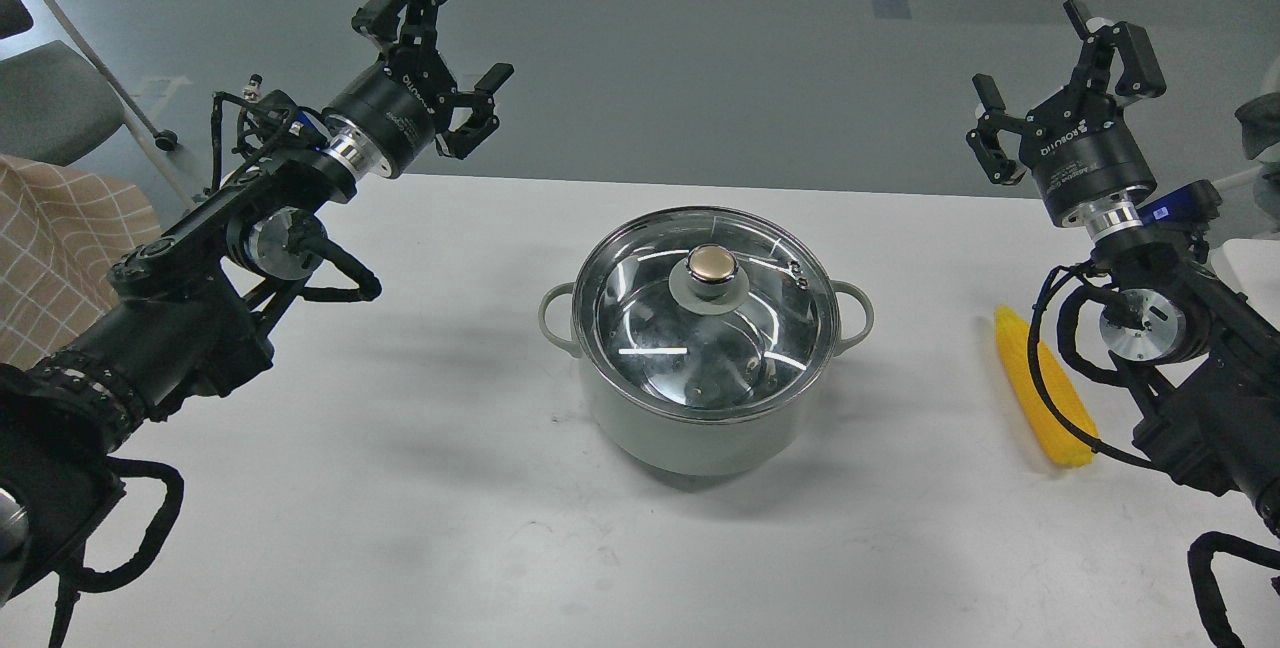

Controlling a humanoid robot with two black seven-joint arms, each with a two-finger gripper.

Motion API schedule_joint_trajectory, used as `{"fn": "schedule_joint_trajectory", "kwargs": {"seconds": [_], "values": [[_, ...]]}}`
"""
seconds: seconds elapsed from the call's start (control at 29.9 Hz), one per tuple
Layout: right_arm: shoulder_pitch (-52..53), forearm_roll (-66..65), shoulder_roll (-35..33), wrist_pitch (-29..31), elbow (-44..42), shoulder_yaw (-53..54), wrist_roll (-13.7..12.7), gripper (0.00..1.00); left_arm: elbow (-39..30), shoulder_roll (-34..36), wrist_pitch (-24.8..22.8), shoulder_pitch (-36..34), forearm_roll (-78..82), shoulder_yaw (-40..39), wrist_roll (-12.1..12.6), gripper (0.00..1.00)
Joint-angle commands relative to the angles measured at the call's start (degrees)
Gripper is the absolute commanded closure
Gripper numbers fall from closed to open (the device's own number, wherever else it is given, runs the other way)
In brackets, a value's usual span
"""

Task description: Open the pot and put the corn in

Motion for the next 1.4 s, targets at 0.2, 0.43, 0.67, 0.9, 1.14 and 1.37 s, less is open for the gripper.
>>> {"fn": "schedule_joint_trajectory", "kwargs": {"seconds": [0.2, 0.43, 0.67, 0.9, 1.14, 1.37], "values": [[-0.6, 0.1, 0.5, 0.0, 0.1, 0.3, 0.0, 0.00, -0.5, -0.1, -0.2, 0.1, -0.4, 0.0, 0.0, 0.02], [-1.5, 0.1, 1.1, 0.0, 0.5, 1.1, 0.0, 0.00, -2.0, 0.2, -0.3, 0.1, -0.4, -1.6, -0.3, 0.02], [-1.3, 0.1, 1.3, 0.0, 0.7, 1.0, 0.0, 0.00, -2.4, 0.0, -0.3, 0.4, -0.4, -1.9, -0.4, 0.02], [-1.3, 0.0, 1.0, 0.0, 2.3, 0.9, 0.0, 0.00, -4.2, -0.1, 0.0, 1.8, -0.4, -3.5, -0.4, 0.02], [-1.2, 0.0, 0.9, 0.0, 2.6, 0.8, 0.0, 0.00, -4.4, -0.1, 0.1, 1.8, -0.4, -3.9, -0.4, 0.02], [-1.2, 0.0, 0.8, 0.0, 2.6, 0.6, 0.0, 0.00, -4.9, -0.1, 0.1, 2.1, -0.5, -3.9, -0.4, 0.02]]}}
